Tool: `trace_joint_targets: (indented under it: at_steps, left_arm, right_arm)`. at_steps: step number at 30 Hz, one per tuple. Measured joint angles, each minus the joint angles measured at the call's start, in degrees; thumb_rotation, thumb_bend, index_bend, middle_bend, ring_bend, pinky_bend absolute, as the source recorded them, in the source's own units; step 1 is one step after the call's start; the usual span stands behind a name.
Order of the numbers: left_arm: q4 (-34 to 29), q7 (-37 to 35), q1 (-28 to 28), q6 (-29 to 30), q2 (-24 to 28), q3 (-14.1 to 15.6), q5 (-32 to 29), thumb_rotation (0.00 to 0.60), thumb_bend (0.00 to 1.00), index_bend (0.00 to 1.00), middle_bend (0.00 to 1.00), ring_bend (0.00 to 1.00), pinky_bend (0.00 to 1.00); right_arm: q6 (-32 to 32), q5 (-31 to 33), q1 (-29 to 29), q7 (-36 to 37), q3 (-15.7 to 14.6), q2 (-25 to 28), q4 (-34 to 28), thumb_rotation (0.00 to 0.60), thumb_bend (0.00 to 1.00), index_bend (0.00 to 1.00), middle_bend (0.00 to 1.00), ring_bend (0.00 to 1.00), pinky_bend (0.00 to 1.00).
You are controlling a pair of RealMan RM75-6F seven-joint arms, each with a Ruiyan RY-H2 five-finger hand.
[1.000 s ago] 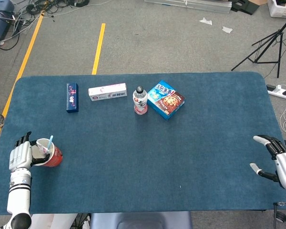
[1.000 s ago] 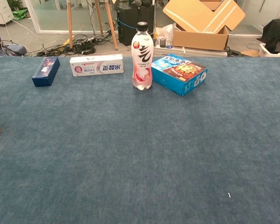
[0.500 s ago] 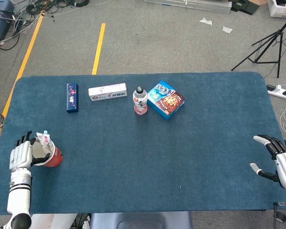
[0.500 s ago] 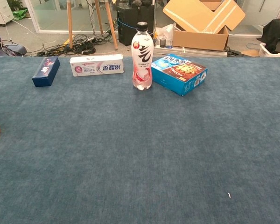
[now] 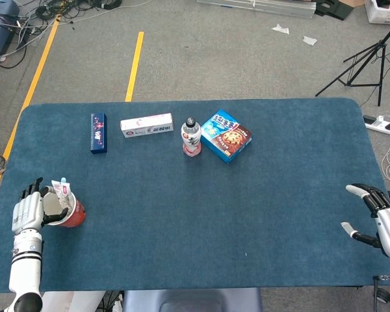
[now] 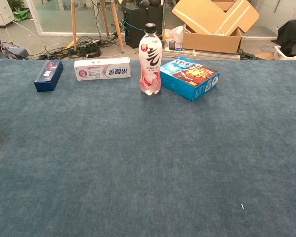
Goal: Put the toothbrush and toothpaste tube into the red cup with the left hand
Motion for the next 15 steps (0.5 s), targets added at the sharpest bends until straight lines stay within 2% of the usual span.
trace_joint_targets:
  at_steps: [15]
  left_arm:
    - [-6.1, 0.2, 2.3, 5.0, 2.2, 1.2, 5.7, 0.600, 0.24, 0.33, 0.07, 0.00, 0.00]
  right_arm:
    - [-0.2, -0.1, 0.1, -0.7, -0.1, -0.1, -0.2, 0.600, 0.12, 0.26, 0.25, 0.22, 0.60]
